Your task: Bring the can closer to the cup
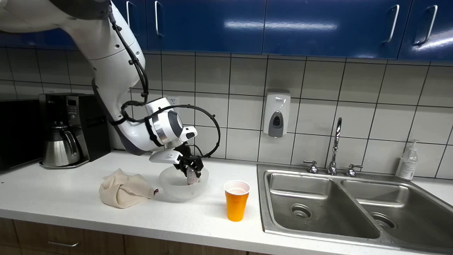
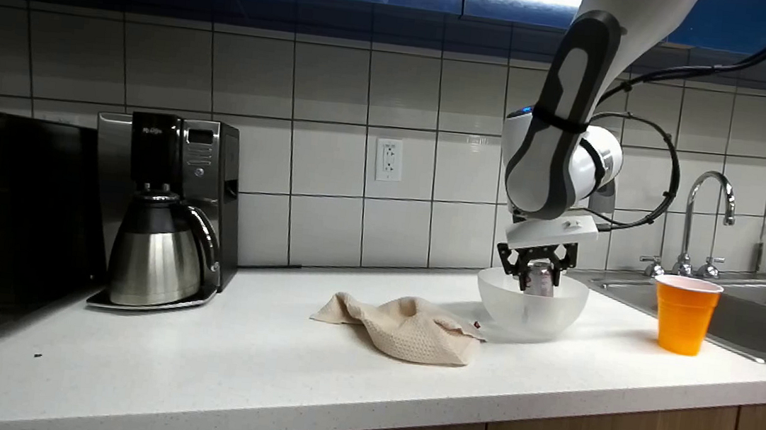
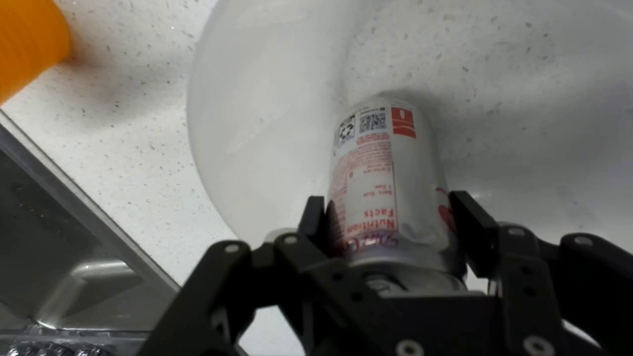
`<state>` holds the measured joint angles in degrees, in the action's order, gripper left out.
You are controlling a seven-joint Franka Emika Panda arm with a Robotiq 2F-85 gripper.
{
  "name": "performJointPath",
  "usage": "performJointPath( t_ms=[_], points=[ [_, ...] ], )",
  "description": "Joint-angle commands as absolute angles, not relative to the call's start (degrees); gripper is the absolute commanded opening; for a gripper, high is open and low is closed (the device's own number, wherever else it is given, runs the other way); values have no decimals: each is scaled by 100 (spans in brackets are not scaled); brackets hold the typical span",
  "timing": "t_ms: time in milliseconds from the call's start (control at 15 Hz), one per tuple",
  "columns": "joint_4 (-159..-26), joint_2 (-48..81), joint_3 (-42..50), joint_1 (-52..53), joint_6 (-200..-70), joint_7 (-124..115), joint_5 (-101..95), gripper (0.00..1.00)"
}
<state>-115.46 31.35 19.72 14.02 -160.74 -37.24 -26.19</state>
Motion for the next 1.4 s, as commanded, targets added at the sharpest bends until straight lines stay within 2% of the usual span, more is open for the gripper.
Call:
performJointPath(
  t_ms=[0, 600, 1333],
  points=[
    [-11697, 2714, 2190, 1573, -15952, -3575, -2671, 40],
    [-12264, 1683, 2242, 1405, -15825, -3292, -2760, 40],
    [-13378, -4, 1765, 511, -15369, -2611, -2996, 40]
  ],
)
